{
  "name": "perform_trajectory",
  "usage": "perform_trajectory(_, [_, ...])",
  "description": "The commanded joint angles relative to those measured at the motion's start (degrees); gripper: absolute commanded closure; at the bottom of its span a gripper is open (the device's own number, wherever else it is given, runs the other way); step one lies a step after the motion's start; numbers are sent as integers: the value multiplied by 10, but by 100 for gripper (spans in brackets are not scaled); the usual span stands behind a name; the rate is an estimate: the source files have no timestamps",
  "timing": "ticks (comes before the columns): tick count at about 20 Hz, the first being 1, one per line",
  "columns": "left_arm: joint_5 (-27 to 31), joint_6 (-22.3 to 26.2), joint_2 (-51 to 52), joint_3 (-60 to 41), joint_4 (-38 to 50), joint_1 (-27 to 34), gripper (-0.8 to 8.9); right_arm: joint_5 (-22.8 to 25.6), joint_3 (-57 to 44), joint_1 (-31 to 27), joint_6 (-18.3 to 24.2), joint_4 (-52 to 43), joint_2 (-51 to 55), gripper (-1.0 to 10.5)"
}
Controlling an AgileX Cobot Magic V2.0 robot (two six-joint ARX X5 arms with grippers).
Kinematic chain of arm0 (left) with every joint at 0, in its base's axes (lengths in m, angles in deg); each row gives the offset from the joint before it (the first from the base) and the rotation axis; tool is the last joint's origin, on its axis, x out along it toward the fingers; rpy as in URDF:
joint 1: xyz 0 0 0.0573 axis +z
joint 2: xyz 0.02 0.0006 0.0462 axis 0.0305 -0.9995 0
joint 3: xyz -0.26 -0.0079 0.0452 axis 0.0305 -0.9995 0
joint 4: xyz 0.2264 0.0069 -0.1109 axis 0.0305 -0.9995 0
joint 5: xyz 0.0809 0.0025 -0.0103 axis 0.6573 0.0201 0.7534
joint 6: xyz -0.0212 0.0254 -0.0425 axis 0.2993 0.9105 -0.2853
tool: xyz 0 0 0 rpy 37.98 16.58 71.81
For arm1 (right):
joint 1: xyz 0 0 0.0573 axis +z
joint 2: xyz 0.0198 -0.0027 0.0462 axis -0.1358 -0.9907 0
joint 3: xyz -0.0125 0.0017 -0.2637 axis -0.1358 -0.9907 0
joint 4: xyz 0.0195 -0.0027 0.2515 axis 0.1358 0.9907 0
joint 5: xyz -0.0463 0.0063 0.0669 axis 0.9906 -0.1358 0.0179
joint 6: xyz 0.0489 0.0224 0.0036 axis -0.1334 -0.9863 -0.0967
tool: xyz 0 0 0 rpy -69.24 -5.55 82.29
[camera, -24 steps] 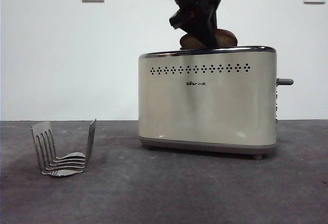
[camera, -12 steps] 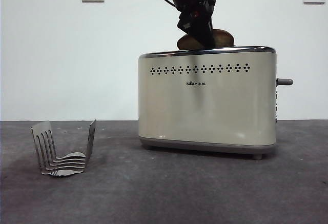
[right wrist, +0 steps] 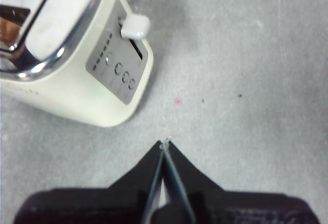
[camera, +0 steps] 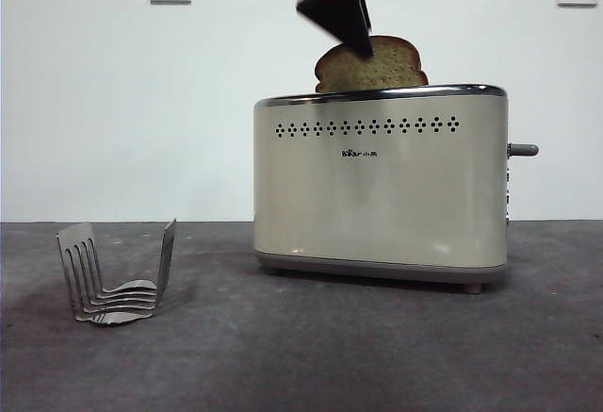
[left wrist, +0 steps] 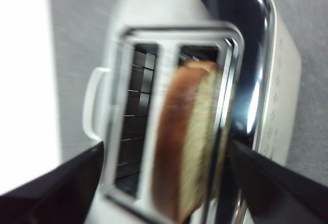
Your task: Pick up a slice of bread from the rack,put the bread on the toaster,press the button
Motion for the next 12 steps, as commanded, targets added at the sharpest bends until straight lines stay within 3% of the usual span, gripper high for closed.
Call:
perform_trajectory(1, [-3, -36, 32, -5, 1, 1, 405, 0, 1, 1, 3, -7, 0, 946])
perform_trajectory(2, [-3, -82, 48, -5, -1, 1, 407, -2, 1, 1, 2, -7, -1, 946])
perform_trajectory(4, [-3, -217, 82, -5, -15, 1, 415, -17, 1, 0, -8, -15, -15, 950])
perform_trajectory(5, [-3, -277, 99, -5, -27, 1, 478, -25, 1, 0, -20, -27, -30, 950])
perform_trajectory(6, [-3, -325, 115, -5, -46, 1, 600, -34, 1, -2, -31, -47, -47, 951])
perform_trajectory(8, [-3, -401, 149, -5, -96, 2, 834, -93, 1, -22, -60, -104, -87, 951])
perform_trajectory(10, [-3, -456, 177, -5, -134, 7, 819, -183, 1, -49, -107, -180, -138, 951])
perform_trajectory(12, [-3, -468, 197, -5, -170, 10, 819, -256, 1, -70, -150, -256, -196, 951])
